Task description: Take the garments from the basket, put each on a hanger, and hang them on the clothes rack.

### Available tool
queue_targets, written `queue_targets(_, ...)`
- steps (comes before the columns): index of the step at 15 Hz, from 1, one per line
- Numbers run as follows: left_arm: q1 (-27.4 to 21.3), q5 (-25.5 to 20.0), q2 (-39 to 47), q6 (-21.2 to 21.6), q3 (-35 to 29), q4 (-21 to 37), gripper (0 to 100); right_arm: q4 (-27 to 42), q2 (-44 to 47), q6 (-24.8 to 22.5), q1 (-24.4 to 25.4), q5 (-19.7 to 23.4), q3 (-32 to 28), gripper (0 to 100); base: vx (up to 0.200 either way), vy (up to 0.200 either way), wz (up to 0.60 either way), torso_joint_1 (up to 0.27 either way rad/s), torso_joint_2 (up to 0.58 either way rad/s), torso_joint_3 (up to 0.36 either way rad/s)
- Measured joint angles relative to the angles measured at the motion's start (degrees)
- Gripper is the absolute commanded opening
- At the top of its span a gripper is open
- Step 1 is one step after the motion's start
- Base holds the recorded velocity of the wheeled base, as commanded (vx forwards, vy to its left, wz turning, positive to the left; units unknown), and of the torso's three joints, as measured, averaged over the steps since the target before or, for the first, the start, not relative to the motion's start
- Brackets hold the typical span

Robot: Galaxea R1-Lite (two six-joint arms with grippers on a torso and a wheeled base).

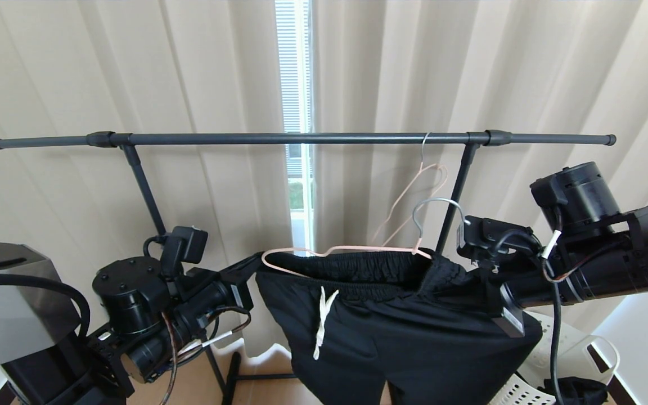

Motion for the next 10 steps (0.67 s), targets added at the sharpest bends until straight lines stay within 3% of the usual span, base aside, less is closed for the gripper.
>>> queue_targets(10, 1.0, -0.2, -2.7, 0.0, -0.1, 0.0, 0, -0.4, 1.1, 0.0, -0.1, -4.0, -0.1, 0, 0.0, 0.0, 0.0, 0.0, 0.0, 0.0)
